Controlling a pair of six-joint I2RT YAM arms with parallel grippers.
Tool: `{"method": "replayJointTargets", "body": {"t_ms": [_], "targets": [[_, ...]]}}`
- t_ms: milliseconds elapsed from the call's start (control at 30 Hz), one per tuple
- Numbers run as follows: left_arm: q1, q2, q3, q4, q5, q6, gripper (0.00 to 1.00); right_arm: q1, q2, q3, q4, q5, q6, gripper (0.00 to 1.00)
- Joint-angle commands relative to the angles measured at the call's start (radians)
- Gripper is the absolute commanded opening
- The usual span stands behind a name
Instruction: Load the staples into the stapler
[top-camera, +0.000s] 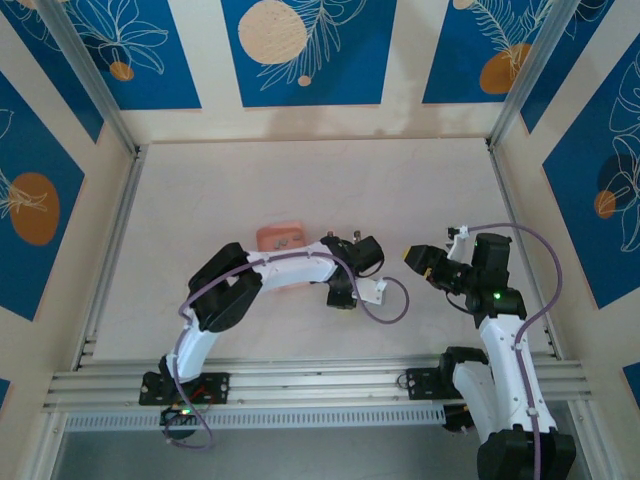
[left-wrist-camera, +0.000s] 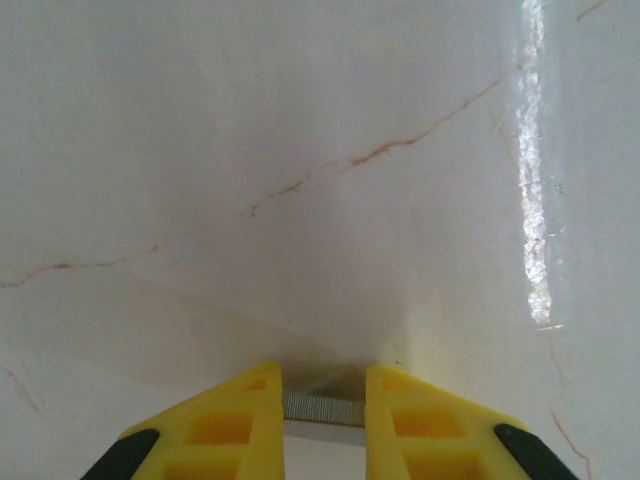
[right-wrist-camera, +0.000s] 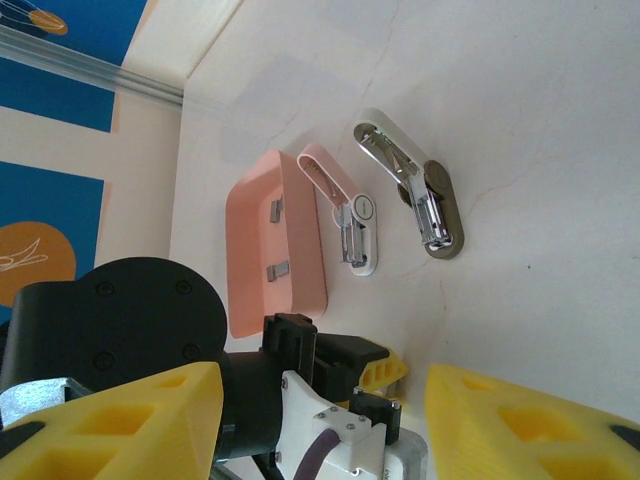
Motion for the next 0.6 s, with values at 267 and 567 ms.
{"method": "replayJointTargets", "body": {"t_ms": [267,567], "targets": [[-0.018,-0.043,-0.045,0.178,0.057,-0.07,0.38,-0.001,-0.007,0.003,-0.043,-0.013,0.01,0.57],[0.022,-0.319,-0.335,0.513,0.043,-0.251,0.44,0.083,0.024,0.027,-0.112,0.092,0.062,0.56]]}}
